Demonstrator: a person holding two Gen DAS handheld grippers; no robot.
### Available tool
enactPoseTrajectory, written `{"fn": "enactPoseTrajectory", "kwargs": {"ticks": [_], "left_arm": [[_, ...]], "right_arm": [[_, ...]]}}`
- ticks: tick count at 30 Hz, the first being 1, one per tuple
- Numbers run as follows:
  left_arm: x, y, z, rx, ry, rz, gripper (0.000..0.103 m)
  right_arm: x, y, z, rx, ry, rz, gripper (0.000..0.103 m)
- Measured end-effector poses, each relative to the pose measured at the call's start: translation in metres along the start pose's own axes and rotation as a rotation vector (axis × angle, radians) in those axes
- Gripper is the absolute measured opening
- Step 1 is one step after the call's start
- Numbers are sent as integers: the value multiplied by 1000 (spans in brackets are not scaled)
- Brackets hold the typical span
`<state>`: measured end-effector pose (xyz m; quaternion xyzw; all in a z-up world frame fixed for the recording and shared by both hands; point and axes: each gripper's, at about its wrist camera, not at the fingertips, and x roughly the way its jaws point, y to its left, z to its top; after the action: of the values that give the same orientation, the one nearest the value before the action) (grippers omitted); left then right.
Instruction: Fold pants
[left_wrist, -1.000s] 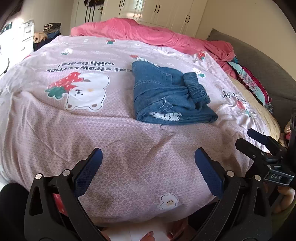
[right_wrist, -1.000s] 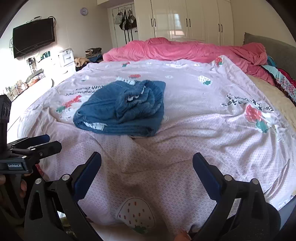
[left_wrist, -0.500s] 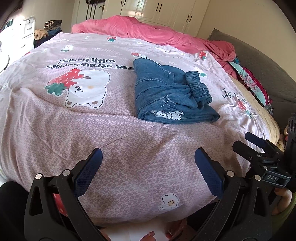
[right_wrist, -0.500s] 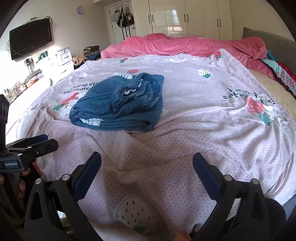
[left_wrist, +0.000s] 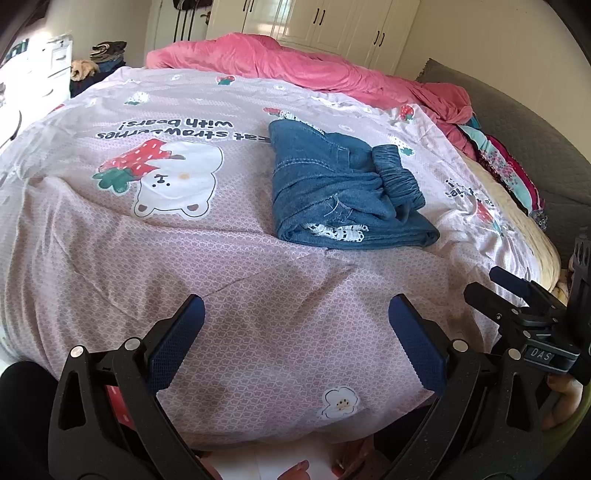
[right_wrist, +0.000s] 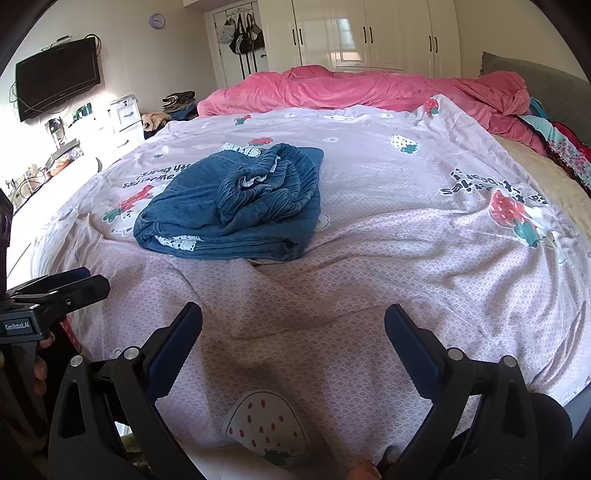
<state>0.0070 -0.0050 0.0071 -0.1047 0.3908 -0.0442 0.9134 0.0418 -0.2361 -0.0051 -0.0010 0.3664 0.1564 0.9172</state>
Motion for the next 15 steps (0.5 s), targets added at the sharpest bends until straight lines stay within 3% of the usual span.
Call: {"fn": "enactPoseTrajectory", "kwargs": {"ticks": [15], "left_arm": [[0,2,1,-2,2,7,94]], "right_arm": [[1,0,0,-5,6,0,99]]}}
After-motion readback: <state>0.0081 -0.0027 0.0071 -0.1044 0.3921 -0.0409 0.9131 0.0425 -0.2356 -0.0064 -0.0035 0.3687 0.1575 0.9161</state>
